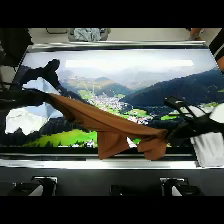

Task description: Fold the shirts.

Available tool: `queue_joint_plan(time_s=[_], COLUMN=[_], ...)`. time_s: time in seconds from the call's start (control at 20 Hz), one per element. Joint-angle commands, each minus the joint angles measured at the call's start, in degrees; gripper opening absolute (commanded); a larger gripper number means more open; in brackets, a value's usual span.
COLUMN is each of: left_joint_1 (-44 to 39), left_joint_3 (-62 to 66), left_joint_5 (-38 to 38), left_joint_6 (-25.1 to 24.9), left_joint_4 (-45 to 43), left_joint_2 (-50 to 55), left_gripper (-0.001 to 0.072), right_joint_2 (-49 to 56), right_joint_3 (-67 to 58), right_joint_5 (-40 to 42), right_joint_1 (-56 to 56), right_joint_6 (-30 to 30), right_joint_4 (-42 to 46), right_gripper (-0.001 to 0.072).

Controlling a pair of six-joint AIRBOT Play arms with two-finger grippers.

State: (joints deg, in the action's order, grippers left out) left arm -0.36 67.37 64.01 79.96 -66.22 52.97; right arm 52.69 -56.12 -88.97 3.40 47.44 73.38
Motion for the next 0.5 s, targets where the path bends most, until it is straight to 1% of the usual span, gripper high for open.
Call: queue_joint_plan(time_s=[0.0,0.15,0.25,0.3,0.35,0.4,0.45], left_joint_1=[-0.4,-0.4,-0.4,-0.4,-0.4,-0.3,0.4], left_joint_3=[-3.0,2.1,6.9,9.2,11.3,13.4,15.6], left_joint_5=[-9.2,-12.9,-13.5,-13.3,-12.0,-9.4,-4.9], left_joint_6=[-0.3,-0.3,-0.2,-0.2,0.5,2.1,1.9], left_joint_4=[0.7,4.8,6.8,8.3,9.3,9.2,8.1], left_joint_2=[9.2,22.6,30.0,33.1,35.2,36.3,36.6], left_gripper=[0.0028,0.0029,0.0032,0.0083,0.0383,0.0720,0.0720], right_joint_2=[11.1,23.1,27.3,28.2,28.5,28.3,27.8], right_joint_3=[3.3,0.1,-3.4,-4.8,-6.4,-8.5,-11.7], right_joint_5=[16.4,27.6,32.6,34.5,35.9,34.9,31.3], right_joint_1=[0.0,0.0,0.0,0.0,0.0,0.0,0.0], right_joint_6=[-1.7,-2.4,0.2,2.3,4.5,4.9,4.6], right_joint_4=[-2.4,-8.7,-11.4,-11.7,-11.6,-10.3,-7.1], right_gripper=[0.0044,0.0045,0.0050,0.0138,0.0427,0.0705,0.0704])
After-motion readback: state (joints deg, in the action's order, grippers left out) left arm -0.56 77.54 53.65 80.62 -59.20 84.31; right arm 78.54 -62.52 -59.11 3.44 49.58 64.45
